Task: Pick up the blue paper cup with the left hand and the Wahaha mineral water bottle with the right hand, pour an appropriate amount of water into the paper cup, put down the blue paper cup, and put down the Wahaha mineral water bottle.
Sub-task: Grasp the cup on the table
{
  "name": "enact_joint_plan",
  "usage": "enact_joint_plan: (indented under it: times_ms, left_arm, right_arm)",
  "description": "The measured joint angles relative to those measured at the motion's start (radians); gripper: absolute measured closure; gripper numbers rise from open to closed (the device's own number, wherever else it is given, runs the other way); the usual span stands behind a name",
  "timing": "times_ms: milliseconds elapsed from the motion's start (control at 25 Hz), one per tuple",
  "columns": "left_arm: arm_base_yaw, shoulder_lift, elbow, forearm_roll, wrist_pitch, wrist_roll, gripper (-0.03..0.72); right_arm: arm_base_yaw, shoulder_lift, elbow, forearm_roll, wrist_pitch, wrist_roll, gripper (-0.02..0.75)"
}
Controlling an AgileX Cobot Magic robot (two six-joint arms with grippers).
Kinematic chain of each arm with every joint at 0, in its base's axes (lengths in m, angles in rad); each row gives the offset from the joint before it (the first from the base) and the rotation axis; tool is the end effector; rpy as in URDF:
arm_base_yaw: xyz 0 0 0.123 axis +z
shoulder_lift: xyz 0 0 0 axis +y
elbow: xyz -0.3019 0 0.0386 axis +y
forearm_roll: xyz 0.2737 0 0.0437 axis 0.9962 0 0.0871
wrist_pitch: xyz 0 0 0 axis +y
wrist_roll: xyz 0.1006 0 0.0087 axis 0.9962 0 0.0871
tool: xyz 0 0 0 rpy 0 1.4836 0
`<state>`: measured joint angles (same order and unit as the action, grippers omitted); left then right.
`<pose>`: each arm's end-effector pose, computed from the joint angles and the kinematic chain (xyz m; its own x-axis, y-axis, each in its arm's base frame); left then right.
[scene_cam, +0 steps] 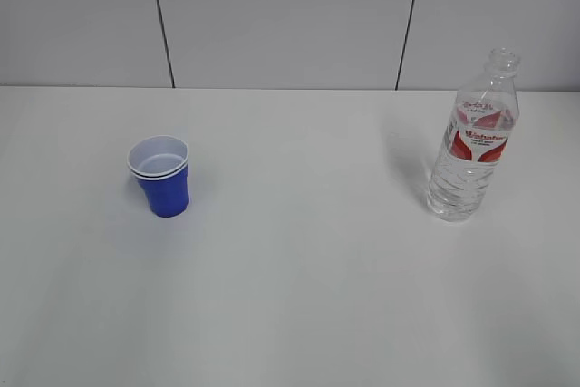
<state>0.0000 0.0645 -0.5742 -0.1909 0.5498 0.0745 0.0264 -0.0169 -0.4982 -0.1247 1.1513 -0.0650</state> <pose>0.0191 -0.0100 0.3581 0.0462 -0.0883 -0.9950 0.1035 0.9912 -0.0831 0.0001 -0.0115 0.2772 -0.5239 -0.1289 -0.8420 0.0102 0.9875 -0.1575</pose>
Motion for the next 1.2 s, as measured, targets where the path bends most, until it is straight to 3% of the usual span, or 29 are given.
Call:
enact_joint_plan:
  times_ms: [160, 440, 840, 1200]
  left_arm:
    - [-0.042, 0.092, 0.000, 0.000, -0.085, 0.001, 0.172]
    - [-0.048, 0.281, 0.000, 0.031, -0.371, 0.001, 0.172]
    - [-0.125, 0.543, 0.004, 0.161, -0.608, 0.001, 0.175]
    - [-0.136, 0.775, 0.160, 0.172, -0.952, -0.001, 0.176]
  right_arm:
    - [0.000, 0.000, 0.000, 0.000, 0.000, 0.000, 0.170]
    - [0.000, 0.000, -0.013, -0.002, -0.043, 0.000, 0.170]
    - [0.000, 0.000, -0.010, -0.002, -0.402, 0.022, 0.170]
    - [0.000, 0.000, 0.072, 0.004, -0.661, 0.027, 0.170]
